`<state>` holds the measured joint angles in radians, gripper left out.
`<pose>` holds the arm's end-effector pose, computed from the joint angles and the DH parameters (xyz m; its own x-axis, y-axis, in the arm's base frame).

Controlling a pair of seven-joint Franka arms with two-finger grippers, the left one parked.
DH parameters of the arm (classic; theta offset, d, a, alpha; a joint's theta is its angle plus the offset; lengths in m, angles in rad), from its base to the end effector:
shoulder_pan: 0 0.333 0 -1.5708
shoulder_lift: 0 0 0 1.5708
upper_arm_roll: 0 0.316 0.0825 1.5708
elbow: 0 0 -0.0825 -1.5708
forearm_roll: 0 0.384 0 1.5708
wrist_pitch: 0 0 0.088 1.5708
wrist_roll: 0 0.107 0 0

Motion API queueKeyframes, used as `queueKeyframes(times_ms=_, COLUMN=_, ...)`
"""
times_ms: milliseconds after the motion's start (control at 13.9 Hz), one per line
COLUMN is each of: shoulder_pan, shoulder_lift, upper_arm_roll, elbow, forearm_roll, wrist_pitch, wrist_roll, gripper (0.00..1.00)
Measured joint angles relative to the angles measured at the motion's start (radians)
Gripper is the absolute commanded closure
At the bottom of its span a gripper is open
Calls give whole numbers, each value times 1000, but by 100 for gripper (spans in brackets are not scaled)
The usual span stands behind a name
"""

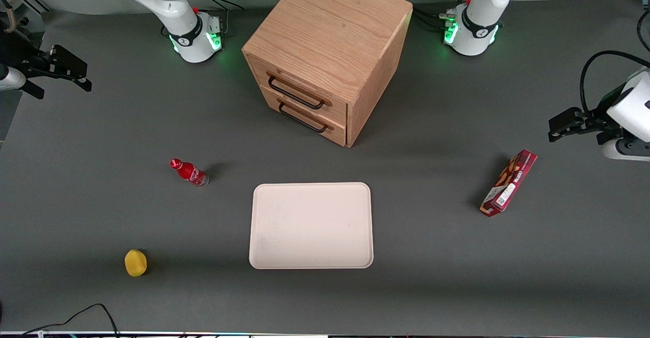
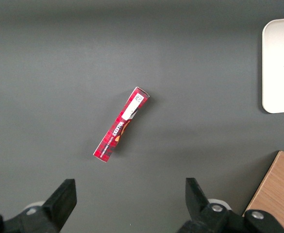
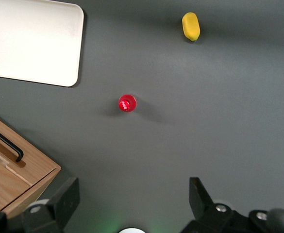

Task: Open upper drawer
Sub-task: 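Move the right gripper toward the upper drawer's black handle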

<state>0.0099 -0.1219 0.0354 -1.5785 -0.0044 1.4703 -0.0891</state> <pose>0.5045 0.0237 0.6766 0.9910 0.1334 0.0128 0.1332 -0.9910 0.0098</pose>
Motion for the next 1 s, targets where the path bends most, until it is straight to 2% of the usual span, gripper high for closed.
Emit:
queueKeyframes(times_ms=646, shoulder_pan=6, shoulder_lift=2, upper_arm_roll=8, elbow=11, forearm_roll=4, wrist_pitch=0, wrist_roll=0, gripper=0)
queueKeyframes(times_ms=861, shoulder_pan=8, shoulder_lift=16, upper_arm_roll=42, elbow=8, forearm_roll=64, wrist_pitch=-1, wrist_roll=-26, gripper=0)
queueKeyframes(times_ms=1004, shoulder_pan=11, shoulder_lift=32, upper_arm_roll=72, elbow=8, forearm_roll=128, wrist_pitch=-1, wrist_roll=-146, gripper=0)
